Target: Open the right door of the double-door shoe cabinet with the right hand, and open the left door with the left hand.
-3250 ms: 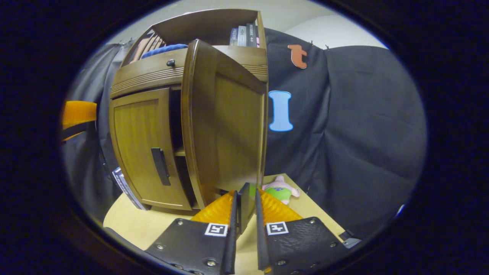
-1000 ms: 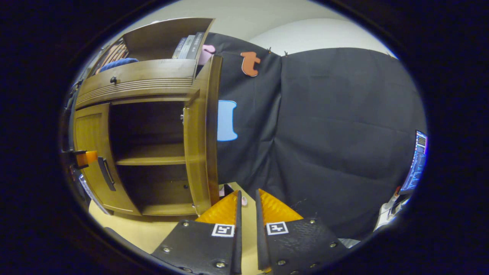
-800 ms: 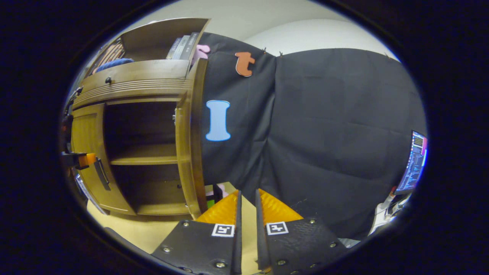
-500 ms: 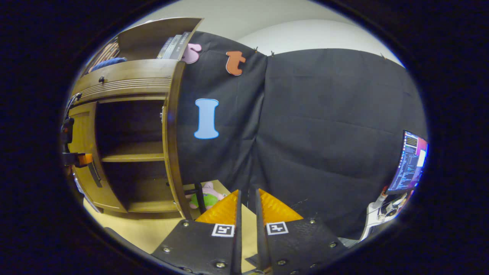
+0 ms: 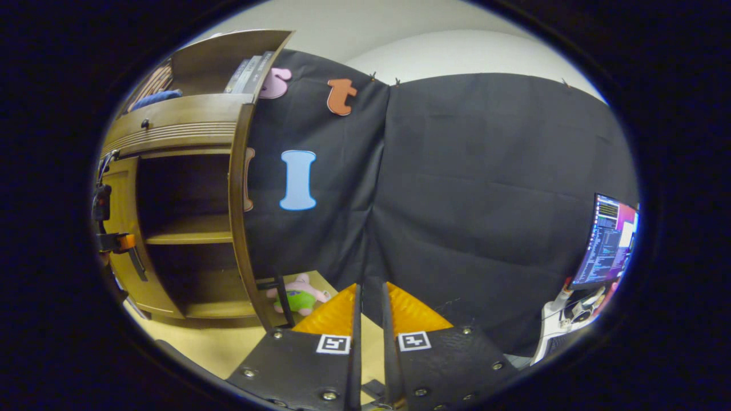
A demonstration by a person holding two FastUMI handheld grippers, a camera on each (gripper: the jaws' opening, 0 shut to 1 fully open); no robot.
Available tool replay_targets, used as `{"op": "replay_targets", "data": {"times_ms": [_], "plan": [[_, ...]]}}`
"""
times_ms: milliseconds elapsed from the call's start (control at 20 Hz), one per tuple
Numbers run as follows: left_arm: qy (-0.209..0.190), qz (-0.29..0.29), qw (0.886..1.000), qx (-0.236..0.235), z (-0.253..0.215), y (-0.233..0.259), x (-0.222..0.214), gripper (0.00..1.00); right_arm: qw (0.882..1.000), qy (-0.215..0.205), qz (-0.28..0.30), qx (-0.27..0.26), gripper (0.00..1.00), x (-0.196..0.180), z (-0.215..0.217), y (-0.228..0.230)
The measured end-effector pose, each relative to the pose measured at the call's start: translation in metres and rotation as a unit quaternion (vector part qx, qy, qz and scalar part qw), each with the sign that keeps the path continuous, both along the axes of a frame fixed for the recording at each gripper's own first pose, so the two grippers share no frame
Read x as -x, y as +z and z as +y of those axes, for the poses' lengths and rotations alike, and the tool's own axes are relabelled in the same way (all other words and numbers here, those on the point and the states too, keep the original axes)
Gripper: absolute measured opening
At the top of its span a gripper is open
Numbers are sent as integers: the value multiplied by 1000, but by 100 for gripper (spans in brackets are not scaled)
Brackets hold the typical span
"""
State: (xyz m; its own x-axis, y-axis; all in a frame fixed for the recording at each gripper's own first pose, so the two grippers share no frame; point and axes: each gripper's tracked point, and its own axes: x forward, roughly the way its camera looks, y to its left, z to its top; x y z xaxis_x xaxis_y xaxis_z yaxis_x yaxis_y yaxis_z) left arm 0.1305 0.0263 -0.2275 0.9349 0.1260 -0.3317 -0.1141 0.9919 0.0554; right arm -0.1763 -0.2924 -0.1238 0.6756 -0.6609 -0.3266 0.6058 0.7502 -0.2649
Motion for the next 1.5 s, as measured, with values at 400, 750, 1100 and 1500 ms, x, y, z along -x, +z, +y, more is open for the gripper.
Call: {"op": "replay_targets", "data": {"times_ms": [400, 750, 1100, 1500], "plan": [[-6, 3, 1000, 7, 0, 5, 17, 35, 1000, 20, -4, -6, 16, 3, 11, 5], [-9, -1, 1000, 22, -4, 9, 49, 33, 999, 49, -4, -16, 16, 1, 30, 6], [-3, -3, 999, 34, 0, 14, 77, 35, 996, 87, 4, -25, 16, -4, 56, 4], [11, -9, 999, 40, 9, 21, 107, 33, 989, 139, 12, -44, 16, -29, 87, -10]]}}
